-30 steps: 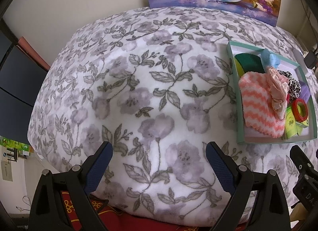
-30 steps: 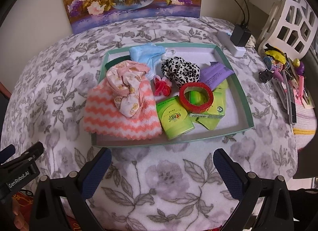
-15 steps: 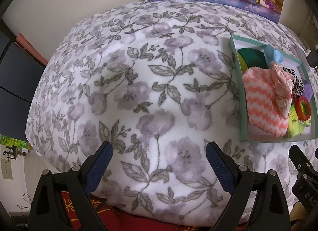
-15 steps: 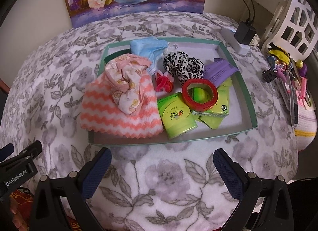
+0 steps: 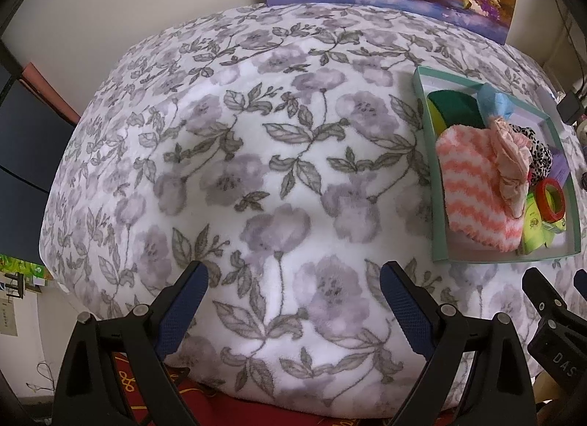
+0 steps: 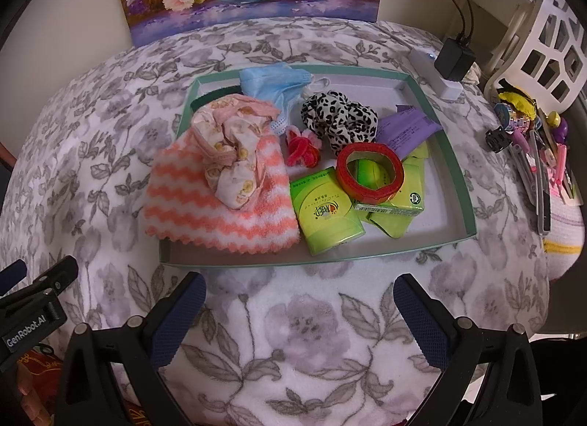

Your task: Organize soft objects

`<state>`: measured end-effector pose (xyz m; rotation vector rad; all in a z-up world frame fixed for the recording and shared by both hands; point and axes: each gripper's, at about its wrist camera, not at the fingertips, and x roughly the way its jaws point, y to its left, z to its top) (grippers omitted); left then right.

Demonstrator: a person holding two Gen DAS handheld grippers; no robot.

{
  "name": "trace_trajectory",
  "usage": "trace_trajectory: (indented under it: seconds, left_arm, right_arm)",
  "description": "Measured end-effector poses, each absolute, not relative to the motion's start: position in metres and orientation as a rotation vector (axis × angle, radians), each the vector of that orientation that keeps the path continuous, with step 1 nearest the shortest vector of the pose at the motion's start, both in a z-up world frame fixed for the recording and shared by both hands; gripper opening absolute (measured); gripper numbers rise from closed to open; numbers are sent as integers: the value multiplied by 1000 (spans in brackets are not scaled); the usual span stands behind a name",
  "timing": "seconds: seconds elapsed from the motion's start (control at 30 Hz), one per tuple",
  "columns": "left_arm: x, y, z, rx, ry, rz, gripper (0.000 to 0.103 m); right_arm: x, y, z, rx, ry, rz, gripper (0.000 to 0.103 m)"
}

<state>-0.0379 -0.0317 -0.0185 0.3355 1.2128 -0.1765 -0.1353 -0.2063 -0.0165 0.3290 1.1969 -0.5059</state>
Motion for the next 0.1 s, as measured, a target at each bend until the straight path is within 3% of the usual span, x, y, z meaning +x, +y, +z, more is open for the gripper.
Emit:
trace_trajectory:
  seconds: [0.1]
  left_arm:
    - [-37, -32, -19, 334, 1217, -172, 95]
  right_arm:
    - [-135, -206, -16, 328, 1199, -506, 103]
